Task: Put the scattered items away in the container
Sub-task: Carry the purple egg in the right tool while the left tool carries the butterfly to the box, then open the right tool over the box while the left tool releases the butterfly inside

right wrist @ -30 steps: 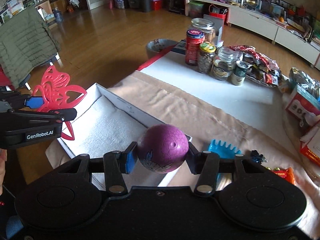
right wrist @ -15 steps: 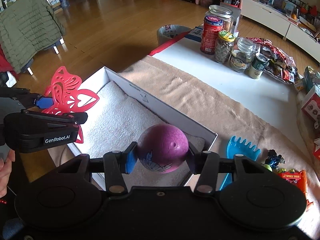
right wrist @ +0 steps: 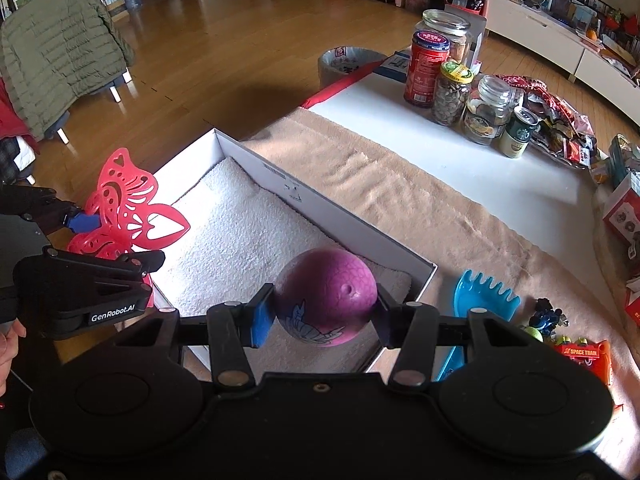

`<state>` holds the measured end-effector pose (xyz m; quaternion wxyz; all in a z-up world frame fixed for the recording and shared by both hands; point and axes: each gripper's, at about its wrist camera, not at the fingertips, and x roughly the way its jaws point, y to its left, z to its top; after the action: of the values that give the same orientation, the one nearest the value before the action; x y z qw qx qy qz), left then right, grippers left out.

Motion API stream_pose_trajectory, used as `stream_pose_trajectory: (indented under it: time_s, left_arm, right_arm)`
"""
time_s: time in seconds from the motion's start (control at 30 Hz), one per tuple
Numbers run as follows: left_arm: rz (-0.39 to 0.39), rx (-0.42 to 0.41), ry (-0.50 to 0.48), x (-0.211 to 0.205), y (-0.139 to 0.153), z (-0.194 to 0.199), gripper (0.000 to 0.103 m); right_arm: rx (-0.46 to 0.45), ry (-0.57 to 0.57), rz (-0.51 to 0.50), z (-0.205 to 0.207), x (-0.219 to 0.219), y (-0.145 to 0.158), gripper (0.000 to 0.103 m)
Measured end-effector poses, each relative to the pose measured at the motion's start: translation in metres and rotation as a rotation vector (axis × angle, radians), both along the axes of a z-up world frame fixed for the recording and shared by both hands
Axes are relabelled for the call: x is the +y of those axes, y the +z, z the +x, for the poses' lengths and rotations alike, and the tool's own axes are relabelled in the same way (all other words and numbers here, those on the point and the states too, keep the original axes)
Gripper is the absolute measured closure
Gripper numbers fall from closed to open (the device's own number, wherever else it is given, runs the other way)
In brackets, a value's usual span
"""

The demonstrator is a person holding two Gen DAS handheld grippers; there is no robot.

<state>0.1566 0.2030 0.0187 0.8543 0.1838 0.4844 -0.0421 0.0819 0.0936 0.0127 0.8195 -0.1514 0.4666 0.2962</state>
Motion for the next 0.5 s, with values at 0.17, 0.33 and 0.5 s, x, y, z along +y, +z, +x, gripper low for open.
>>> stream_pose_trajectory:
  time_s: [0.17,0.33,0.5]
  left_arm:
    - [0.003,0.038,-0.007,0.004,0.001,0.004,0.049]
    - [0.013,0.080,-0.017,0.002,0.001,0.015,0.049]
    - [0.011,0.106,-0.016,-0.001,0.000,0.021,0.049]
  right_arm:
    - [0.019,0.004,-0.013,0.002,0.005,-0.004,0.053]
    - [0.042,0.005,-0.027,0.008,0.009,-0.009,0.053]
    - [0.055,0.005,-0.032,0.013,0.010,-0.013,0.053]
